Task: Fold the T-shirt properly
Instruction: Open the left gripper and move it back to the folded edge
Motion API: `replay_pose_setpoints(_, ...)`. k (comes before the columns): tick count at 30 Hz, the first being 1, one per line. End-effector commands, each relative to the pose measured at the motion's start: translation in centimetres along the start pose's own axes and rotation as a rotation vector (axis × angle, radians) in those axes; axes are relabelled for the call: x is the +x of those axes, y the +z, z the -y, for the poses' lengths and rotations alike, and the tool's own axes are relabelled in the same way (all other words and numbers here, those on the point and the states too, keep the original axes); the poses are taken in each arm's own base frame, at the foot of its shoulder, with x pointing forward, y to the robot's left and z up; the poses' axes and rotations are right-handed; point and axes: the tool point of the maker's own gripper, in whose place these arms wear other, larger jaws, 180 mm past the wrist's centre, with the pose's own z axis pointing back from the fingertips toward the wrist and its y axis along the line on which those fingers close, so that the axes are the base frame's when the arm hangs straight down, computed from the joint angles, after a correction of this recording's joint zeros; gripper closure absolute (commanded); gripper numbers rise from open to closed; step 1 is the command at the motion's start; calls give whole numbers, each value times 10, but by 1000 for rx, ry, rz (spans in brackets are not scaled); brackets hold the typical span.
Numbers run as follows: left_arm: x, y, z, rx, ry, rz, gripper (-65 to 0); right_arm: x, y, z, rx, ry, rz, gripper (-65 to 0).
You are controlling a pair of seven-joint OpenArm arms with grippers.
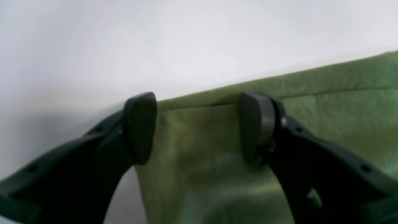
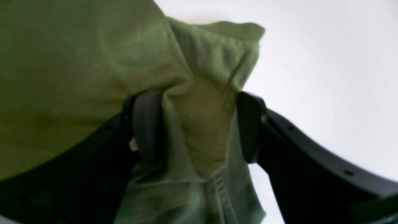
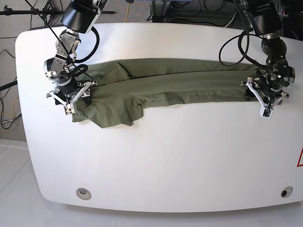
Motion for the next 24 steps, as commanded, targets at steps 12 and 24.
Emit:
replay_pose_setpoints(12,21,-8,-11,1,26,112,-393,-51,7,16,-44,-7,-188,-360)
replay_pose_setpoints(24,42,-13,-15,-1,41,153,-393,-62,15,35,-93,-64,-196,-360)
